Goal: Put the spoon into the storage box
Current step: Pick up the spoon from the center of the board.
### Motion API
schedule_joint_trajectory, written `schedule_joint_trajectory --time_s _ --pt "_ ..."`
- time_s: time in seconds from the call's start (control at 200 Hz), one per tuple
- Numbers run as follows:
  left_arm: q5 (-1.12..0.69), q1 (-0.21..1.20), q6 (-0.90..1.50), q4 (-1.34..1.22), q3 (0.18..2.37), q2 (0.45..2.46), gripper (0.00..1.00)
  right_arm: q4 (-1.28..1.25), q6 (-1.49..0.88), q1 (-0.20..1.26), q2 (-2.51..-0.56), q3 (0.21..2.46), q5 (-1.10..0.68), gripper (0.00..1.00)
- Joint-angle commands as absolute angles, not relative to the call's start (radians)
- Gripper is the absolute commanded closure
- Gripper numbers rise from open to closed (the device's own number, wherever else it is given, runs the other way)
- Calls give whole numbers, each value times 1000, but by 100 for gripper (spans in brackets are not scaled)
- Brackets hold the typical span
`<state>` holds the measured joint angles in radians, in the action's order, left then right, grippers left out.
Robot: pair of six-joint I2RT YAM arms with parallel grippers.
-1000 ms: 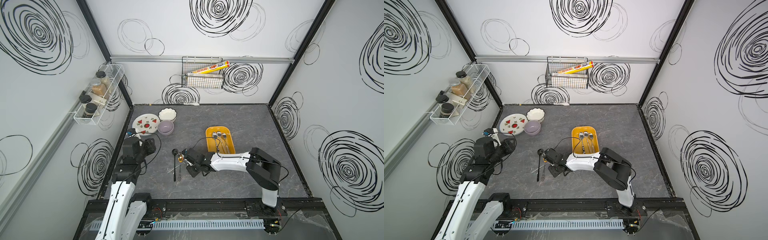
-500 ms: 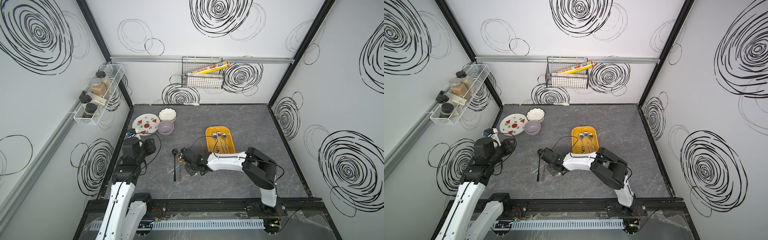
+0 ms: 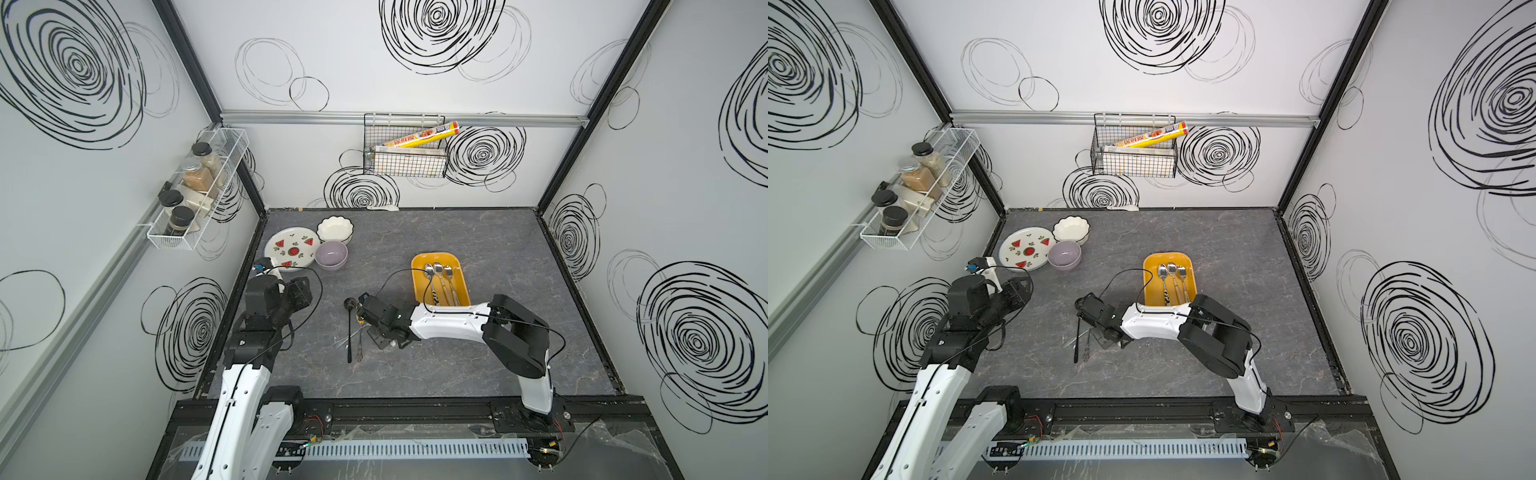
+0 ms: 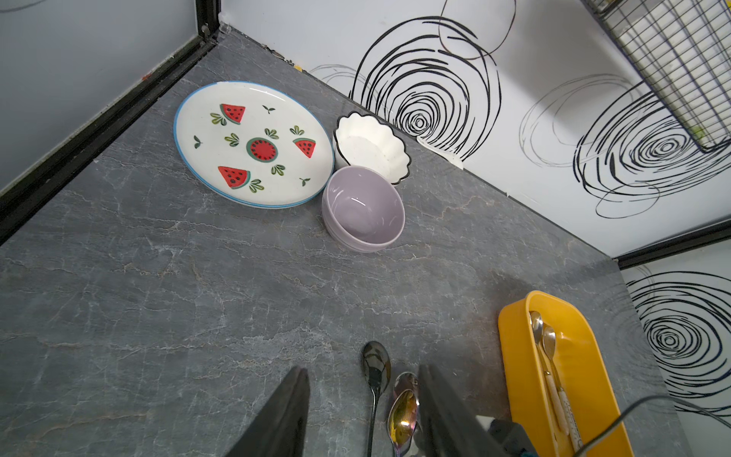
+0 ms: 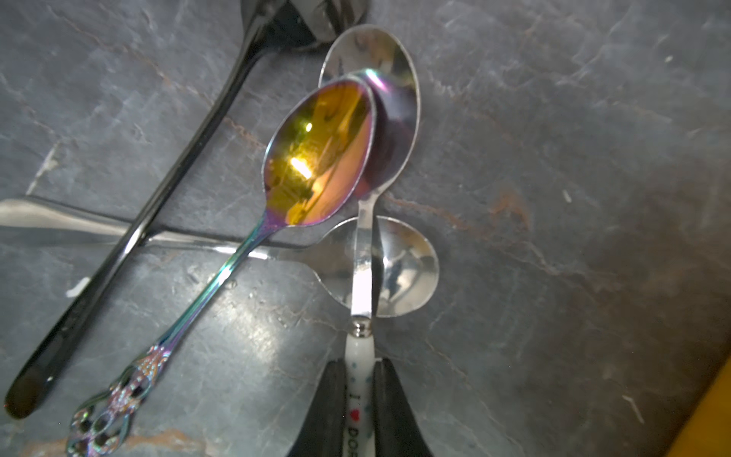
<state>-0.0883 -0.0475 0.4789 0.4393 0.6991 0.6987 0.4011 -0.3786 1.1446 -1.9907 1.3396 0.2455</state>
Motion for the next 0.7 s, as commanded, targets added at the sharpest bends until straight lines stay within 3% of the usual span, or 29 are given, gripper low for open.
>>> schedule_joint_trajectory --time_s 0.0,0.41,0.696 --pt "-87 -44 464 394 693 684 47 454 -398 1129 -1988 1393 287 97" --pt "-89 -43 463 391 692 689 47 428 -423 996 -1792 1362 179 100" --pt "-105 -42 463 388 690 699 47 455 -396 765 -1573 1262 147 100"
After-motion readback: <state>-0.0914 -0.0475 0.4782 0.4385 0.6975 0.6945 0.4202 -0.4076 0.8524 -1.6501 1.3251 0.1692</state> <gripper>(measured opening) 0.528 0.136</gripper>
